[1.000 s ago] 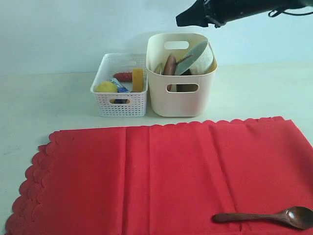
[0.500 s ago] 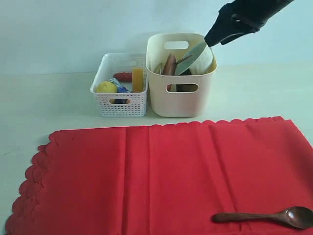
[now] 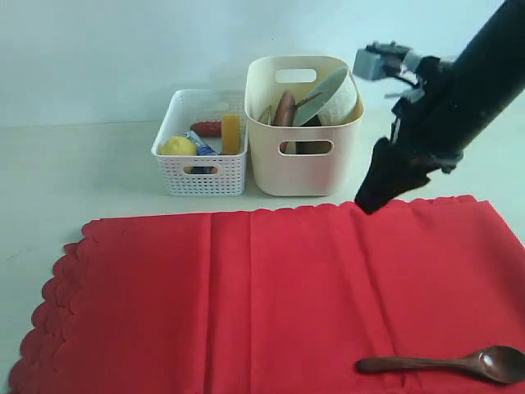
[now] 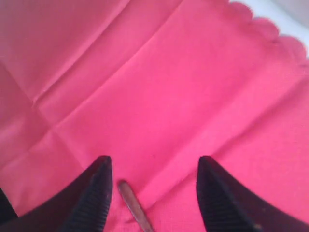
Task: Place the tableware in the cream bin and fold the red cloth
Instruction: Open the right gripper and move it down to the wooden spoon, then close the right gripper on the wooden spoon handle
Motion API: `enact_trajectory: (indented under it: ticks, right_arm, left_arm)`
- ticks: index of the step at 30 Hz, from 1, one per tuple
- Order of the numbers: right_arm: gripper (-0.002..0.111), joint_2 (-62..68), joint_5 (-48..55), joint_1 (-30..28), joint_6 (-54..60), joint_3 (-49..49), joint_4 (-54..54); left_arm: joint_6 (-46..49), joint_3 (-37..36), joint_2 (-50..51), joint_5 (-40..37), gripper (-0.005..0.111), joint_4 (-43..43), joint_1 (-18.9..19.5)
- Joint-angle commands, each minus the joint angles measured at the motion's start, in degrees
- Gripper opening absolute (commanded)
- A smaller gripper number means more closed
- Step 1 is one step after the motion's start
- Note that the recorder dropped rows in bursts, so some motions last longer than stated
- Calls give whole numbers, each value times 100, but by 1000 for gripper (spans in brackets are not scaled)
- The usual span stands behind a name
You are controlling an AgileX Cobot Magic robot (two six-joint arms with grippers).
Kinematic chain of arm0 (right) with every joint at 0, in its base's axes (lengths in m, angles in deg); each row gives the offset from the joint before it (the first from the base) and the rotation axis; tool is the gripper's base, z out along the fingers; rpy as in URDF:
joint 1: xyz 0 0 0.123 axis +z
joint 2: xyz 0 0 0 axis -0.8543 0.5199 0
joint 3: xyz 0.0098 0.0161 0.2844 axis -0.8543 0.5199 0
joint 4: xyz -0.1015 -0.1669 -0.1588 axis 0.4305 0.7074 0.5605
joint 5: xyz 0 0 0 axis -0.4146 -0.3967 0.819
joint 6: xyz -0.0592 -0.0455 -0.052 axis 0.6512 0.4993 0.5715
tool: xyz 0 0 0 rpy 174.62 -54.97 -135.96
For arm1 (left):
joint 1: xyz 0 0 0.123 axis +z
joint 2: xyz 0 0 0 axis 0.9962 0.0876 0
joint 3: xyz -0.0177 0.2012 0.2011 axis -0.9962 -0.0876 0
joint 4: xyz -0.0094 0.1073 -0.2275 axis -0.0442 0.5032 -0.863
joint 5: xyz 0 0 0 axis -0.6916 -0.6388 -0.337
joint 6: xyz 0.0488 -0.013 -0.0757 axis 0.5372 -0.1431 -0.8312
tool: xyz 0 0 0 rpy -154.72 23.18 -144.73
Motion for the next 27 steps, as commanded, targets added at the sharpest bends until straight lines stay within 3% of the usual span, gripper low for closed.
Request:
enact_trajectory:
  ticks: [1,4,7,18,27]
  right_arm:
    - [51,-130,-275,642,-745,741,1584]
    - [51,-130,-658,1216,-1120,1405,2639]
    - [51,-120,-1010,1452,-787,1879,2779]
    - [51,-96,-2504,1483,169,3255,3175]
    - [47,-96,-2900,1483,376,3372,2836]
  left_arm:
    - [-32,-13,-26,37,62,-37,19]
    - [-32,-13,-26,37,62,-37,19]
    - [-32,-13,-26,37,62,-37,19]
    - [-32,-13,-26,37,62,-37,19]
    - [-32,-13,-26,37,62,-37,19]
